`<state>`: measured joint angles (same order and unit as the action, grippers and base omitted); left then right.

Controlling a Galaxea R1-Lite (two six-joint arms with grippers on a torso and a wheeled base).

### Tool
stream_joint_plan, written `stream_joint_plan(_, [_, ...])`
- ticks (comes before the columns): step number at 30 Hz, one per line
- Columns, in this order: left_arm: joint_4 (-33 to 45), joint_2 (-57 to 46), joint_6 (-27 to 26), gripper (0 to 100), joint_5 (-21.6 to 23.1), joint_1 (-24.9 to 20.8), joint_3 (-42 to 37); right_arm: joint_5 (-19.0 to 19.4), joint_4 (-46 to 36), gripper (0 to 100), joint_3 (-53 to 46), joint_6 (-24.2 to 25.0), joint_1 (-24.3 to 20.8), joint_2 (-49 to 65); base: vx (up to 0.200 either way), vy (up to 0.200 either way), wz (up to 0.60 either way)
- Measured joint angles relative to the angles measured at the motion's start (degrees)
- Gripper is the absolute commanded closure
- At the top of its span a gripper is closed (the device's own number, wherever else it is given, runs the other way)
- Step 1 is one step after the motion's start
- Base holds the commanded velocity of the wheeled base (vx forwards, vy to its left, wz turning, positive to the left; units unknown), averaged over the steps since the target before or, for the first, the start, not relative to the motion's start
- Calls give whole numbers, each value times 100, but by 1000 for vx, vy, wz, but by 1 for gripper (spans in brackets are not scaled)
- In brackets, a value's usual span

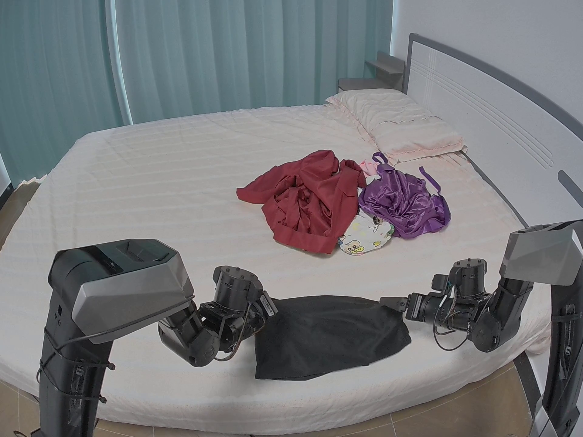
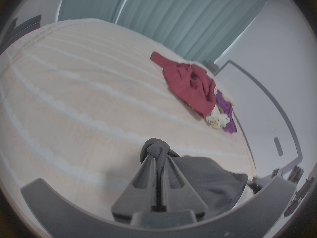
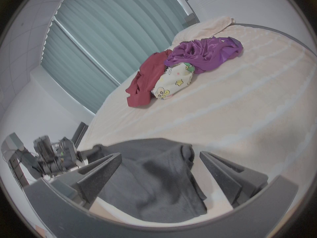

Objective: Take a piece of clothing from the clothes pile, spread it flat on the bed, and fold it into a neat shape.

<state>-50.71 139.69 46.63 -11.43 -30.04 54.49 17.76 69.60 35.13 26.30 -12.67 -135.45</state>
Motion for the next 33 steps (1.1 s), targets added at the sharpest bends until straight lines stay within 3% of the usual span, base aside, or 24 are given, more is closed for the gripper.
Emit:
stream_joint_plan(5, [-115, 16, 22, 100, -60, 57, 71, 145, -257, 0, -197, -895, 88, -44, 0, 0, 0])
stream_joint_plan(10, [-169, 69, 26, 100, -72, 90, 94, 558, -378, 0, -429, -1407, 101, -154, 0, 0, 0])
stream_joint_plan(11, [-178, 85, 26, 100, -74, 90, 99, 572, -412, 100, -455, -1486, 82, -184, 0, 0, 0])
stream_joint_plan(26, [-156, 207, -2, 100, -82, 188, 165, 588, -1440, 100, -749, -2258, 127, -7, 0, 0, 0])
stream_joint_plan(33, [-145, 311, -137, 100, -83, 234, 234, 589, -2821, 100, -667, -2630, 206, 343, 0, 0, 0])
